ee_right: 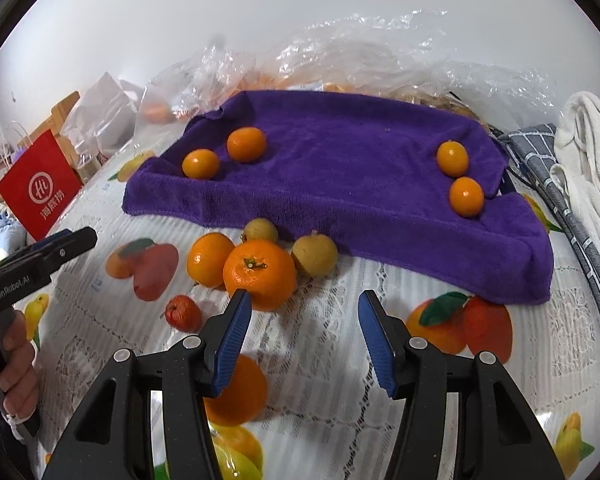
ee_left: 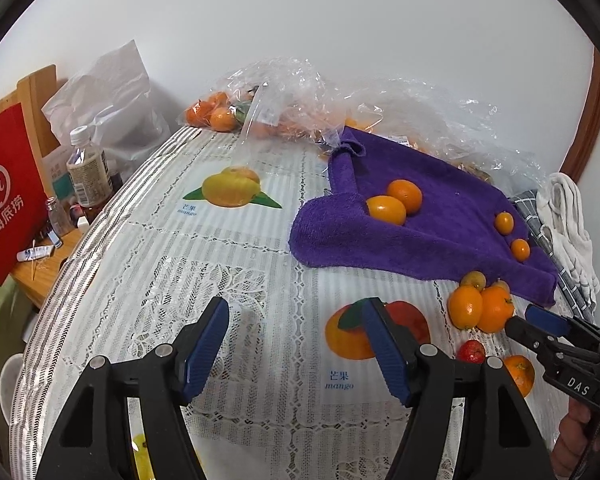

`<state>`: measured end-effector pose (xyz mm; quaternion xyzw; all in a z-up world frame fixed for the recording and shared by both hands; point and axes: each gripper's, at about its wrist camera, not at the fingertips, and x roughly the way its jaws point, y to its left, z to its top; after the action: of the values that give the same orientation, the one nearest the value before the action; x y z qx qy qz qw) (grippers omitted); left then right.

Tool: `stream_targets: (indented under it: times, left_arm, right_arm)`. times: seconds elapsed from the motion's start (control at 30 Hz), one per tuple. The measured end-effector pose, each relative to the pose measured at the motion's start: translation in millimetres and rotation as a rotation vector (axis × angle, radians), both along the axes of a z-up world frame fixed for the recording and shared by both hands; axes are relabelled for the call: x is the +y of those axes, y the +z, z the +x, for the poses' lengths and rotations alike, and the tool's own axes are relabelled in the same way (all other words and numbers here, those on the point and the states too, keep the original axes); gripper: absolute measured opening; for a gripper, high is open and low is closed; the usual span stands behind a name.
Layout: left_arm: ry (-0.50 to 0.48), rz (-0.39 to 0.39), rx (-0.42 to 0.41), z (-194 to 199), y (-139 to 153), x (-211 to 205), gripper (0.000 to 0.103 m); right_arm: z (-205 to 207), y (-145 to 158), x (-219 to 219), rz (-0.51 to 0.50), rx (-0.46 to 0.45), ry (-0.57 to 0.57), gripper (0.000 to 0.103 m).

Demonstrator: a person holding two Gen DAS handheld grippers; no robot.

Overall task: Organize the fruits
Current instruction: 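Move both open grippers back toward the fruit beside the towel, then grasp the yellow round fruit with the right gripper while the left grasps the small red fruit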

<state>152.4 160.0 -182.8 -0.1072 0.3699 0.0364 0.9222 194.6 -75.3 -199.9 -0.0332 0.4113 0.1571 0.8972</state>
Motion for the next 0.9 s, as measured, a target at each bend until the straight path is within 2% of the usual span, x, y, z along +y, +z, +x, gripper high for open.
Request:
stream_targets:
  times: [0.03, 0.17, 0.27, 0.4, 0.5, 0.6, 0.67, 0.8, 0.9]
  left_arm:
    - [-0.003, -0.006, 0.004, 0.5, -0.4, 0.3, 0.067]
    - [-0.003, -0.058, 0.021, 3.4, -3.2, 5.9, 0.067]
    - [0.009, -0.083, 0.024, 4.3, -4.4, 11.0, 0.067]
    - [0.014, -0.117, 0.025, 4.5, -5.6, 15.8, 0.067]
    - [0.017, -0.113, 0.028, 5.0, -6.7, 15.4, 0.067]
    - [0.012, -0.094, 0.029, 5.7, -7.1, 12.2, 0.067]
    - [0.007, -0.076, 0.027, 5.4, -6.8, 9.5, 0.067]
    - [-0.001, -0.062, 0.023, 5.4, -5.9, 7.3, 0.067]
    - [-0.004, -0.061, 0.025, 6.1, -6.8, 6.9, 0.067]
  right_arm:
    - [0.1, 0.3, -0.3, 0.009, -0.002, 0.001, 0.053]
    - [-2.5, 2.4, 0.9, 0.027, -0.014, 0.035, 0.030]
    - [-4.7, 3.7, 0.7, 0.011, -0.020, 0.044, 0.017]
    - [-5.7, 3.1, -10.8, 0.017, -0.012, 0.034, 0.017]
    - [-5.6, 3.9, -23.7, 0.056, 0.005, 0.012, 0.018]
    - [-2.7, 6.9, -27.2, 0.055, -0.012, 0.005, 0.024]
    - [3.6, 8.0, -27.2, 0.046, -0.012, -0.001, 0.032]
    - [15.0, 3.8, -19.8, 0.042, 0.022, 0.038, 0.035]
    - [14.8, 1.1, -15.5, -0.005, 0.000, 0.031, 0.035]
